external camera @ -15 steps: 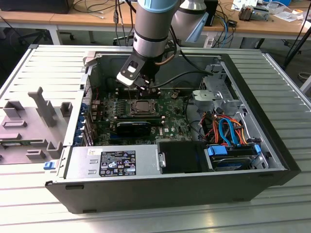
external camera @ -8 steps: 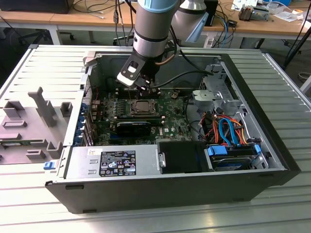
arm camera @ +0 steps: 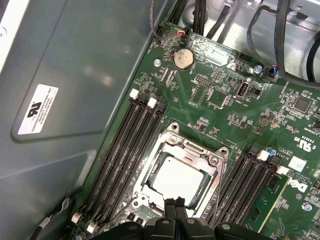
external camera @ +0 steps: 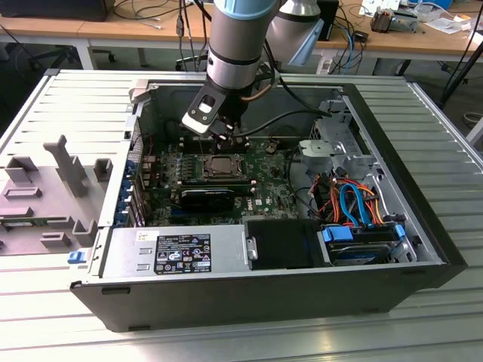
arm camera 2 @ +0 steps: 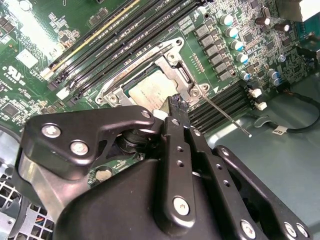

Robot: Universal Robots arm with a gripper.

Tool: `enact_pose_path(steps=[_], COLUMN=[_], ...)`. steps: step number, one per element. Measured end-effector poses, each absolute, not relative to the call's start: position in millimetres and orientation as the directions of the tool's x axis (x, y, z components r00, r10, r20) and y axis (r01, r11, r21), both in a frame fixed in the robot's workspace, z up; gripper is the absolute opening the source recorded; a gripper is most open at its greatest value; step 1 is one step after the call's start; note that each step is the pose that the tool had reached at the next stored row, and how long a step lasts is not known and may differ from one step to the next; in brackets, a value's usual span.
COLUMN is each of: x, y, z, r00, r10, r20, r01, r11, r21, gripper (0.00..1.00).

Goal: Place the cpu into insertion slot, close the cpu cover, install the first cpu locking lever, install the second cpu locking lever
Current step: 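Install the first cpu locking lever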

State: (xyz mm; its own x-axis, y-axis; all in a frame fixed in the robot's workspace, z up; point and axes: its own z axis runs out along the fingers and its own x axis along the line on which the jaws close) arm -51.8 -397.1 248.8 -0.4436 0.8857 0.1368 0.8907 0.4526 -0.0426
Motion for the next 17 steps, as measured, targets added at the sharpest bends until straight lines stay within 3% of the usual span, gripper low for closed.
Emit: enact_pose_path(steps=[17], x=[-51.8], y=[-397.1], z=[248.9], r00=[-0.460], r10=[0.877], r20=[0.137], r01=[0.882], r11=[0.469], r21=[-0.043], gripper=[0.11])
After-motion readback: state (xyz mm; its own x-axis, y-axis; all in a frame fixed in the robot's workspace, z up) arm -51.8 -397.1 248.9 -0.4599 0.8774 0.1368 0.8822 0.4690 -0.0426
